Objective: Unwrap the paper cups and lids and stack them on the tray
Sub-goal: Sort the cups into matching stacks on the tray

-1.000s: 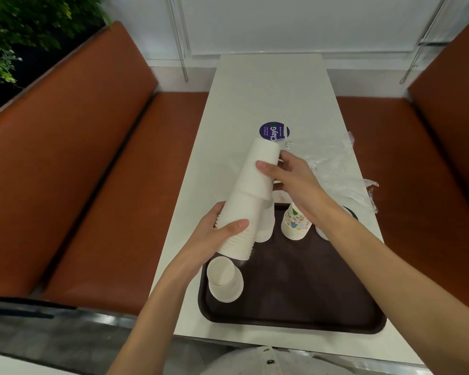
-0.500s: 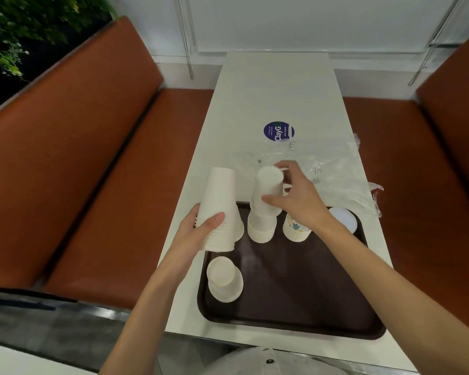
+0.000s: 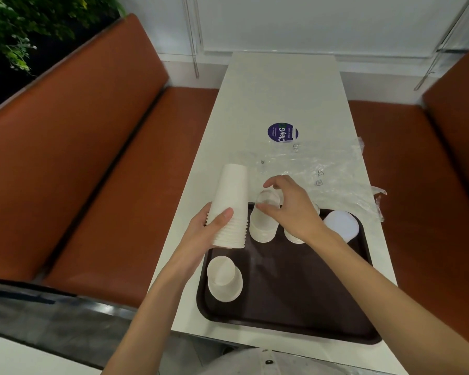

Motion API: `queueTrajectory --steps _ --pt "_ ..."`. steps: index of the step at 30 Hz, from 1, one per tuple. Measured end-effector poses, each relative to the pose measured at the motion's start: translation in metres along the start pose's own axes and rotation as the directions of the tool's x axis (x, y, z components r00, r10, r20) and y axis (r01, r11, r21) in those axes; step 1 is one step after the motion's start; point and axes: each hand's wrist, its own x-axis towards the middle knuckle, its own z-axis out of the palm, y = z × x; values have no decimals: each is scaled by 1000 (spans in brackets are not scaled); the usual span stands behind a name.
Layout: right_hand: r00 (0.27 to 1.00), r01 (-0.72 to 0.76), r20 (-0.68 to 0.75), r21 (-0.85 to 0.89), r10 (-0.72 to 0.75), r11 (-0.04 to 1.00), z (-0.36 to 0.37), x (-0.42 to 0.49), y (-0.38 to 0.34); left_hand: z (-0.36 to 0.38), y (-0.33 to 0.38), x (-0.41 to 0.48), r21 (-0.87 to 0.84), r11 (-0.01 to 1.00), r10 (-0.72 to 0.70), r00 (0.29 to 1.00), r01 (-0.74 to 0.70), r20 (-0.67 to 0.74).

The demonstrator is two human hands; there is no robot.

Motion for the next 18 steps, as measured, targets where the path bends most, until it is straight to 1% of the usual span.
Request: queueTrajectory --steps 2,3,4,5,7,8,10,13,14,16,18 --pt "996 -19 -78 233 39 972 -2 -5 -12 5 1 1 15 1000 -6 1000 6 14" --pt "994 -57 -68 368 89 928 -2 -6 -19 8 2 0 24 1000 -10 1000 9 23" --pt "991 -102 -28 477 131 873 -2 -6 -24 11 2 0 35 999 -10 999 9 37" --pt "988 -141 21 543 154 828 -1 -6 -27 15 3 -1 61 998 -8 998 4 55" --pt "984 -176 78 582 161 794 1 -4 -31 21 3 -1 135 991 -11 996 -1 90" --pt "984 -174 75 590 161 788 -1 -3 -31 23 4 -1 154 988 -18 995 2 100" --pt "983 -160 29 638 184 753 -9 3 -30 22 5 0 172 985 -26 993 6 115" --pt "964 -120 -80 724 255 680 -31 14 -23 14 6 0 206 979 -38 989 8 143" --pt "955 -100 -120 730 270 676 -38 18 -21 10 4 -1 202 979 -40 989 11 141" --pt "934 -41 -229 694 274 719 -46 22 -17 2 2 -2 185 983 -40 992 17 117" --pt "910 52 -349 632 224 774 -45 20 -15 -6 0 -1 155 988 -40 996 26 83"
